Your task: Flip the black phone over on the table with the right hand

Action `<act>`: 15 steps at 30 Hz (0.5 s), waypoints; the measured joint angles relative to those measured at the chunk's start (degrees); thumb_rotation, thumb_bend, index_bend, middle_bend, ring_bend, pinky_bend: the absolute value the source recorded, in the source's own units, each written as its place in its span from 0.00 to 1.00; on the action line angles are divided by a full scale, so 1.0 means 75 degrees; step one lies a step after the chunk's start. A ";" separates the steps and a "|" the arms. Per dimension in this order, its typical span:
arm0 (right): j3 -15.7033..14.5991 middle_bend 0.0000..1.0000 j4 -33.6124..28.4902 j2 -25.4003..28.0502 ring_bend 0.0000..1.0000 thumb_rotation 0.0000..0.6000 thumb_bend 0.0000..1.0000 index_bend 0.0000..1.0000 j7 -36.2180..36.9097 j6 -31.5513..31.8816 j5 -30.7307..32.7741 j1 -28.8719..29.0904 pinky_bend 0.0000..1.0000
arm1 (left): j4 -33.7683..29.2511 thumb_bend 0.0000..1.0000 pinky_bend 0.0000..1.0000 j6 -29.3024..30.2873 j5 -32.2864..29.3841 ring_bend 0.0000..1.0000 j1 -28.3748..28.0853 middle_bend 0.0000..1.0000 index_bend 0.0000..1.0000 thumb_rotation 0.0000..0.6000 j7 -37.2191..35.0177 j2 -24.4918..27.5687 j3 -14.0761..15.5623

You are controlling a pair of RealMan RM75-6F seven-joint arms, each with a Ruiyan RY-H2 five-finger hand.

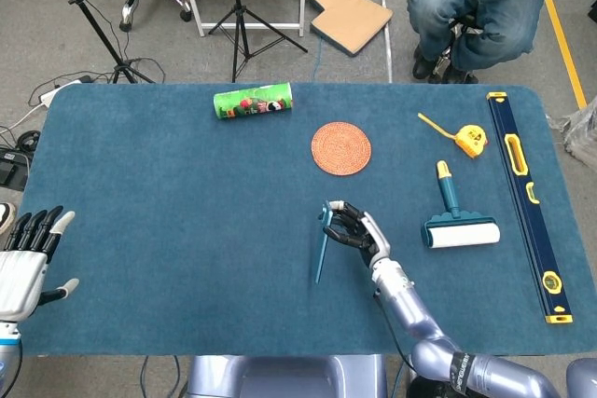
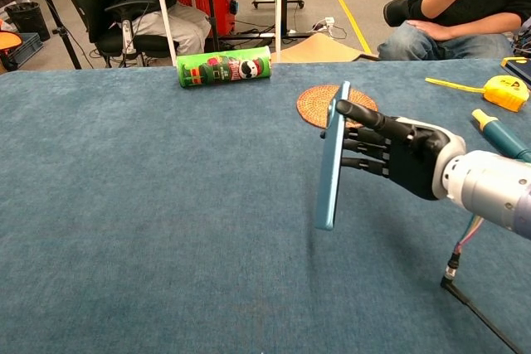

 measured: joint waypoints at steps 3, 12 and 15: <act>0.0025 0.45 0.0038 0.0029 0.14 1.00 0.33 0.43 0.0601 -0.0016 -0.0113 -0.0182 0.21 | -0.0016 0.00 0.00 0.0010 0.0017 0.00 0.0005 0.00 0.00 1.00 0.0025 -0.0006 0.0011; -0.0166 0.02 0.0492 0.0053 0.00 1.00 0.08 0.05 0.1736 0.0011 -0.0933 -0.0522 0.00 | -0.0033 0.00 0.00 0.0055 0.0032 0.00 0.0037 0.00 0.00 1.00 0.0057 -0.0009 0.0026; -0.0281 0.00 0.0741 -0.0031 0.00 1.00 0.09 0.05 0.1835 0.0248 -0.1228 -0.0570 0.00 | -0.0033 0.00 0.00 0.0069 0.0042 0.00 0.0047 0.00 0.00 1.00 0.0066 -0.0013 0.0031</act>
